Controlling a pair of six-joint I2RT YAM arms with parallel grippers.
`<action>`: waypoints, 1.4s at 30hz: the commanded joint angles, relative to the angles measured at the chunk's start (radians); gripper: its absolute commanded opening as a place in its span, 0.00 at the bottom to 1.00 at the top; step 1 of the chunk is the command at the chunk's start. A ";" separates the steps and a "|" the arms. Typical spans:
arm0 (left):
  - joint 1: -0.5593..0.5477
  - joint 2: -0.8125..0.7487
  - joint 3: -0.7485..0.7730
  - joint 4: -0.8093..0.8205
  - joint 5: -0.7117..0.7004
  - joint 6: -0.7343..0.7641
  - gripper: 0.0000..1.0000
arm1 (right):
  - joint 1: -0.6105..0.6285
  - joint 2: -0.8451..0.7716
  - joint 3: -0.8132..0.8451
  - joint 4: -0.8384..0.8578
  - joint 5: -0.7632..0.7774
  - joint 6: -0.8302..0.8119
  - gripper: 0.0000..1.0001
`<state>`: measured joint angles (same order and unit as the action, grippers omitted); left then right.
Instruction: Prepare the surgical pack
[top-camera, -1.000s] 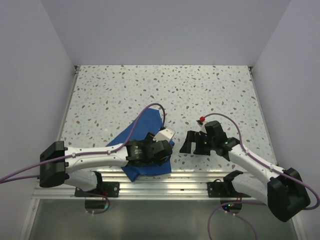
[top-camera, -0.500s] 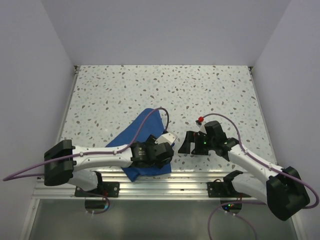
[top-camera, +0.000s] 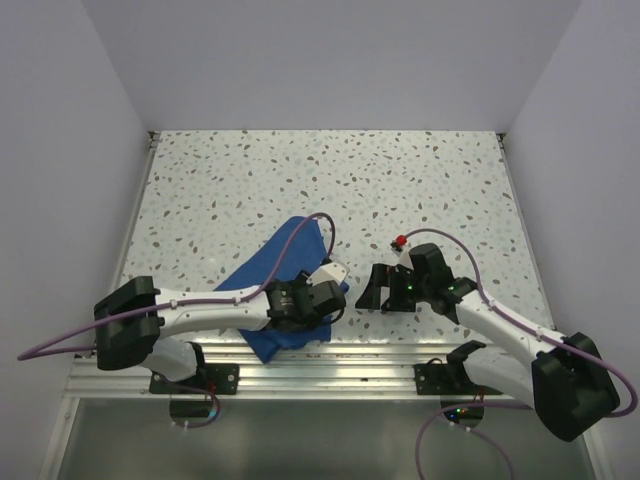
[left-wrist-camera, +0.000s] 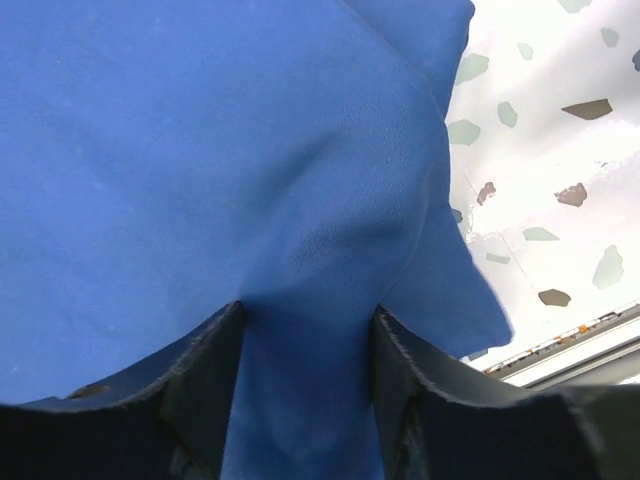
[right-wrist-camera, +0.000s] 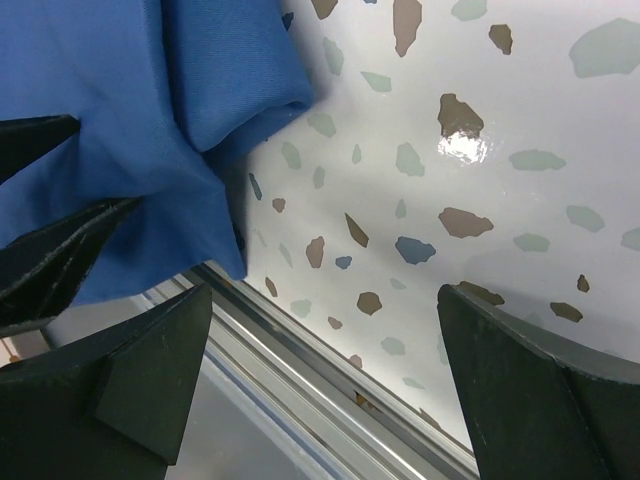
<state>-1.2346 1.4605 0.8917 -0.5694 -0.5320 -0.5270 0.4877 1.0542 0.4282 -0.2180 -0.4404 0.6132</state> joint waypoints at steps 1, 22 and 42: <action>0.021 -0.031 -0.010 0.011 -0.066 0.016 0.53 | -0.005 0.004 -0.005 0.049 -0.034 0.008 0.99; 0.040 -0.037 0.038 0.016 -0.109 0.042 0.00 | 0.264 0.156 -0.061 0.562 0.055 0.446 0.76; 0.038 -0.153 0.070 0.049 -0.056 0.097 0.00 | 0.479 0.542 0.029 1.089 0.150 0.717 0.00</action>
<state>-1.2018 1.3647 0.9070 -0.5869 -0.5587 -0.4503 0.9447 1.5455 0.4213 0.6910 -0.3267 1.2694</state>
